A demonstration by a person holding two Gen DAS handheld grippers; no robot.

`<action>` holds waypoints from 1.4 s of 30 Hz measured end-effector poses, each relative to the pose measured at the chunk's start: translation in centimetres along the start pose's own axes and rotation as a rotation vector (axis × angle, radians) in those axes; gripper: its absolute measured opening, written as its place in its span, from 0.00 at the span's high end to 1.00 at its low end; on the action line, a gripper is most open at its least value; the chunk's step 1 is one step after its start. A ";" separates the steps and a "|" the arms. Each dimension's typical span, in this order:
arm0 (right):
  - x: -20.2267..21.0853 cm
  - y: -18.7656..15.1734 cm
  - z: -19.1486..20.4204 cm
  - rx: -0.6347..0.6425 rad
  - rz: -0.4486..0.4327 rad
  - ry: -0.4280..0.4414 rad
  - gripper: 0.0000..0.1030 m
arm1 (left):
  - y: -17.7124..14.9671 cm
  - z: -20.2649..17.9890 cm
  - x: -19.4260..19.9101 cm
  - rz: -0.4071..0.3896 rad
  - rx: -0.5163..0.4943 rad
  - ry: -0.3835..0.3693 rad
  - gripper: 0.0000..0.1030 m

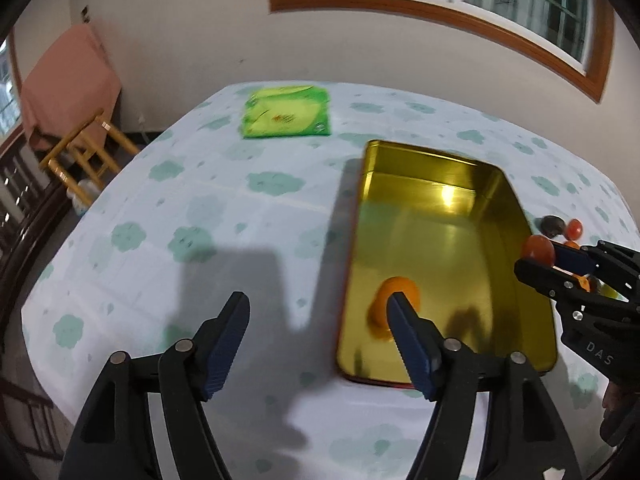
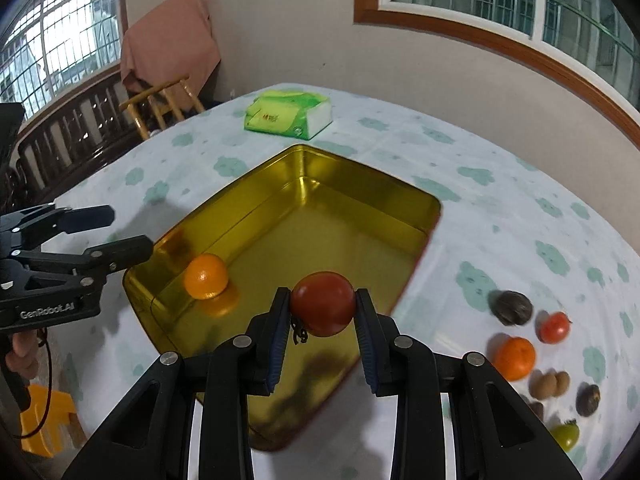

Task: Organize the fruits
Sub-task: 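Carry the red tomato into the gold tin and open the right gripper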

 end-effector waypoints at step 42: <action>-6.7 -0.2 3.2 0.105 0.147 -0.003 0.62 | -1.5 4.9 -1.6 0.093 0.170 0.033 0.32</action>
Point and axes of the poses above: each gripper's, at about its wrist camera, not at the fingertips, and x roughly against the way its jaws point, z to its left, y to its top, the point moved 8 cm from there along -x, roughly the way its jaws point
